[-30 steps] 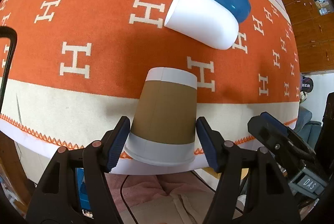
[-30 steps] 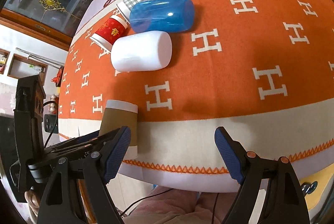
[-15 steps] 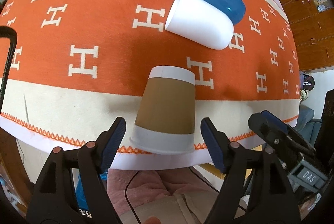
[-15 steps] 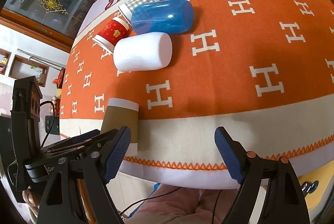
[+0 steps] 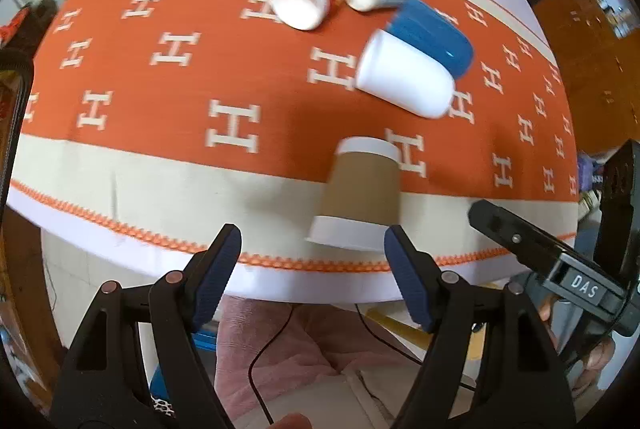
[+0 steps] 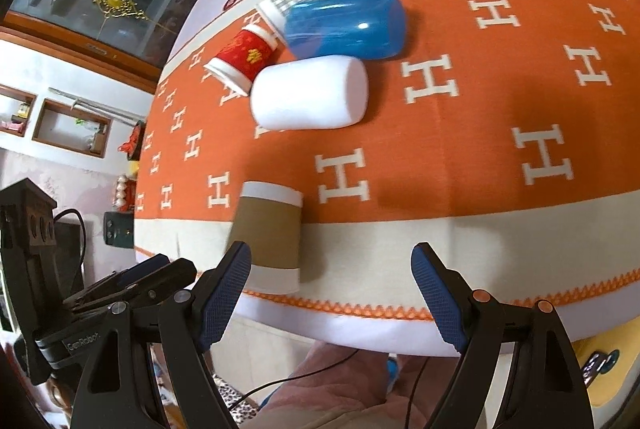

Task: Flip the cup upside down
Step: 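Close the right gripper on the brown-sleeved cup's body and lift it, then rotate the held cup so its open rim faces down, lowering it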

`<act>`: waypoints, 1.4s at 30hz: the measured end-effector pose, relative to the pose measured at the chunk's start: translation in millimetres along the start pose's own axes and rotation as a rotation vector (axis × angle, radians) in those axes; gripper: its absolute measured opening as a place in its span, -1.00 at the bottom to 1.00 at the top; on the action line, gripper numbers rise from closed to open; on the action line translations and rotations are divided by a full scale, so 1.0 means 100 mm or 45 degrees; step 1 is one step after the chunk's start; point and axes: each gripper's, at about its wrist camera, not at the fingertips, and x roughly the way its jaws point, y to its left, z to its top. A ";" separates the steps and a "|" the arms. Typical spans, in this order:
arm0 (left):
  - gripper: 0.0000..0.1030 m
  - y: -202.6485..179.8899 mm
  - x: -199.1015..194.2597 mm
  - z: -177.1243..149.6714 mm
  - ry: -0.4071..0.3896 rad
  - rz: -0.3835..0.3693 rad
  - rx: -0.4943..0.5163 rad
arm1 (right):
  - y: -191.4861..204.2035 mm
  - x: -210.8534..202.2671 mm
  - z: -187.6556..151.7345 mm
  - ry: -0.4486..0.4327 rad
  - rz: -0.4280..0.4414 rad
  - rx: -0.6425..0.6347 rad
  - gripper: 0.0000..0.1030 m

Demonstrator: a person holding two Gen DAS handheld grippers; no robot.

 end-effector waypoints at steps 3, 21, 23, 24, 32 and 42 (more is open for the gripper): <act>0.39 0.14 -0.01 0.01 0.012 0.018 -0.037 | 0.05 0.06 0.03 0.042 0.038 0.022 0.63; 0.30 0.92 0.07 0.07 0.053 0.066 -0.121 | 0.35 0.90 0.30 0.313 0.125 0.134 0.61; 0.30 0.97 0.08 0.08 0.053 0.061 -0.121 | 0.37 0.97 0.33 0.333 0.118 0.128 0.53; 0.30 0.99 0.09 0.08 0.054 0.059 -0.118 | 0.38 1.00 0.34 0.341 0.111 0.119 0.49; 0.30 1.06 0.18 0.12 0.069 0.057 -0.086 | 0.48 1.15 0.37 0.369 0.081 0.073 0.18; 0.30 0.83 0.14 0.15 -0.020 0.043 0.037 | 0.74 0.58 0.24 0.002 0.017 -0.146 0.17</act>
